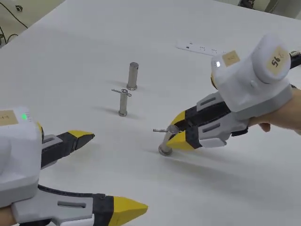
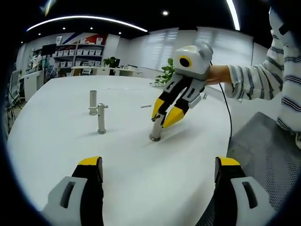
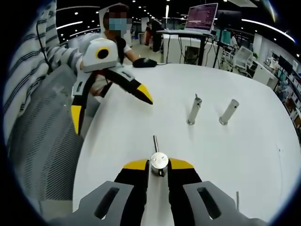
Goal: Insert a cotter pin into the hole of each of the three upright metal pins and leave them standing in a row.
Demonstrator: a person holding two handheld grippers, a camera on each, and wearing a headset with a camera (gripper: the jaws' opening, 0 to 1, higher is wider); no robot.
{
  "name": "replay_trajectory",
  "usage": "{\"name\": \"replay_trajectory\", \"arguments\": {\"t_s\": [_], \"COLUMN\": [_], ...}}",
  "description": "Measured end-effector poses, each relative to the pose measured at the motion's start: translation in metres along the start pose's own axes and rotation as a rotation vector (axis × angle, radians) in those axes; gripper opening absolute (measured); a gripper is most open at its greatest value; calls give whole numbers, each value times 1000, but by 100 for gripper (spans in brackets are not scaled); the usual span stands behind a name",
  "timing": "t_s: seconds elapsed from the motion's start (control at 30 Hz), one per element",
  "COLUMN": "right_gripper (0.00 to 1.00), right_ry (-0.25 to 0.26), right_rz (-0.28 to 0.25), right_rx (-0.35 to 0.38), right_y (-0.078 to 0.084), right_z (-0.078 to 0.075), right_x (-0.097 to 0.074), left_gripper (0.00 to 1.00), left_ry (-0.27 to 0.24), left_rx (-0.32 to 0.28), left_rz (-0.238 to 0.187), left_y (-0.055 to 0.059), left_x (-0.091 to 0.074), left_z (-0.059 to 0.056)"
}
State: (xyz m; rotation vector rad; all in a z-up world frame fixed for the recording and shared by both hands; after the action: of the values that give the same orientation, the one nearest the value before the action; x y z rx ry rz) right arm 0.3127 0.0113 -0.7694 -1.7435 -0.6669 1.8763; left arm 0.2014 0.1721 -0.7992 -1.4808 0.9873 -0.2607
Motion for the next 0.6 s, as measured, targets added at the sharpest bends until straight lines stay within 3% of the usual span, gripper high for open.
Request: {"name": "replay_trajectory", "arguments": {"t_s": [0.4,0.6], "right_gripper": [14,13], "right_ry": [3,37], "right_rz": [20,18], "right_rx": [-22,-39], "right_y": [-1,2], "right_z": [-1,-10], "right_x": [-2,-8], "left_gripper": [99,99], "left_ry": [2,-2], "left_rx": [42,50], "left_rz": [5,-4], "left_y": [-3,-5], "left_x": [2,2], "left_z": [1,3]}}
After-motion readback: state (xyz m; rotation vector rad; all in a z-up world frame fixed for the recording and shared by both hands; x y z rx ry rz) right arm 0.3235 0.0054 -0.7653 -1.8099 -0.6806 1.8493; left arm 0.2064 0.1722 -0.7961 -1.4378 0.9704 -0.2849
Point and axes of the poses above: the centre of the closed fingertips' face, and the gripper's own axes: x roughly forward along the fingers, z roughly to its left, y roughly out of its underside, the point moved 8 cm from there along -x, roughly backward along the fingers, and after that the axes turned 4 degrees about x, right-handed, at the moved point
